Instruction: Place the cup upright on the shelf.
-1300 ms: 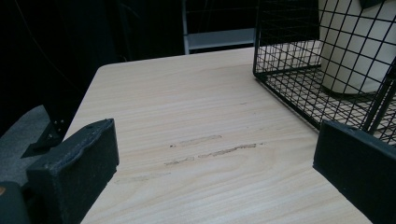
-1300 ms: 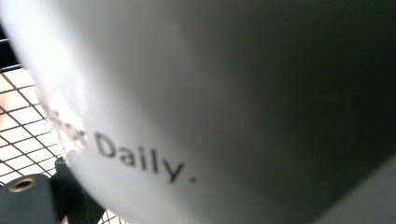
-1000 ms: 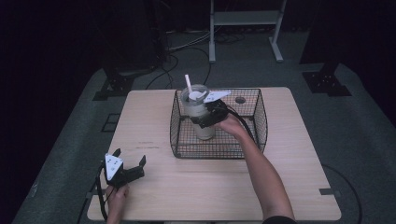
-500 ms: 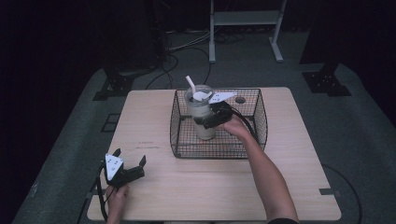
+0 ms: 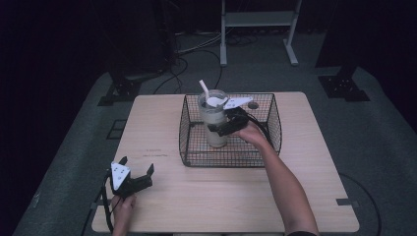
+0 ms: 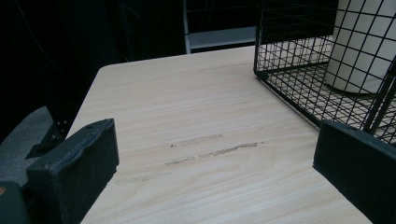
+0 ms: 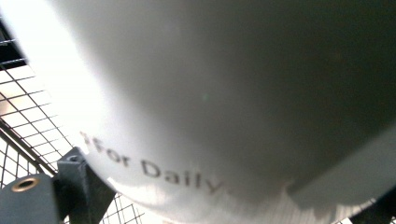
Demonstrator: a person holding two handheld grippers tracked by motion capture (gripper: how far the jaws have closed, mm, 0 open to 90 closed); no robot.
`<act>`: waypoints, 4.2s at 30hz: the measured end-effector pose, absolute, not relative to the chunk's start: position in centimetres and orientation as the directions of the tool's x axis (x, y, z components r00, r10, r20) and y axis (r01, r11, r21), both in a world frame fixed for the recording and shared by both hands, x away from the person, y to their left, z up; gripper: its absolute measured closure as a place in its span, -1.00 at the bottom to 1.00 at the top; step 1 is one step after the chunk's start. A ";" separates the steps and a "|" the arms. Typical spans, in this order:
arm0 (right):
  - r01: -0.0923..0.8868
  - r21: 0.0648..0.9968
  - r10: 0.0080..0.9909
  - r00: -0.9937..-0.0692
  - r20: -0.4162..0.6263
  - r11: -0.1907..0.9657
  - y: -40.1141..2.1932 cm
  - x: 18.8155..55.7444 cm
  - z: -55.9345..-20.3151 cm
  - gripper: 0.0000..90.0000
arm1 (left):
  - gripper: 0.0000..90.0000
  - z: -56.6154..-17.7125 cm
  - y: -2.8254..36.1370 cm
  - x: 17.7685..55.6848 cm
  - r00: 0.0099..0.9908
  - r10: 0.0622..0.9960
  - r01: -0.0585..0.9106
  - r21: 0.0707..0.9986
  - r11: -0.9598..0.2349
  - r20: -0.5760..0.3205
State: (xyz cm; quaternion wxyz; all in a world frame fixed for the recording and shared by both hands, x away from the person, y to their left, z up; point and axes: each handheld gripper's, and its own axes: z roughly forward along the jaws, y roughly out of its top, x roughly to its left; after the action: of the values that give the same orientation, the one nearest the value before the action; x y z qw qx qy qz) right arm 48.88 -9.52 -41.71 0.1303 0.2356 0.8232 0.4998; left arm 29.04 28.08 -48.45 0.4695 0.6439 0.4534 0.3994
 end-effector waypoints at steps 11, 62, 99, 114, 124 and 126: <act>0.262 0.862 0.510 -0.860 0.005 0.434 -10.1 48.3 -41.3 -0.82 | -1.00 -48.5 28.0 29.0 0.271 0.958 0.206 0.967 -0.149 0.090; 0.385 0.818 0.629 -0.777 0.037 0.428 -15.9 44.1 -35.1 -0.80 | -1.00 -48.5 27.9 29.0 0.271 0.957 0.206 0.966 -0.158 0.099; 0.353 0.804 0.605 -0.796 -0.011 0.479 -18.9 40.5 -31.6 -0.80 | -1.00 -48.5 27.9 29.1 0.271 0.956 0.208 0.964 -0.168 0.108; 0.340 0.802 0.595 -0.803 -0.024 0.491 -20.0 38.9 -31.3 -0.80 | -1.00 -48.5 27.8 29.1 0.270 0.957 0.209 0.963 -0.169 0.109; 0.325 0.802 0.583 -0.812 -0.034 0.501 -20.6 37.8 -31.4 -0.80 | -1.00 -48.5 27.8 29.1 0.270 0.957 0.209 0.963 -0.169 0.109; 0.327 0.801 0.581 -0.813 -0.032 0.501 -20.7 37.6 -31.4 -0.80 | -1.00 -48.5 27.8 29.1 0.269 0.957 0.208 0.963 -0.168 0.109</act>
State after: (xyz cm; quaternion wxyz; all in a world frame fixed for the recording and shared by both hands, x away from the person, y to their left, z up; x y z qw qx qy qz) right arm 37.60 -20.70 -31.36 0.1507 0.2661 0.8531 0.4227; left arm 29.08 27.82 -48.47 0.4627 0.6486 0.4492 0.4044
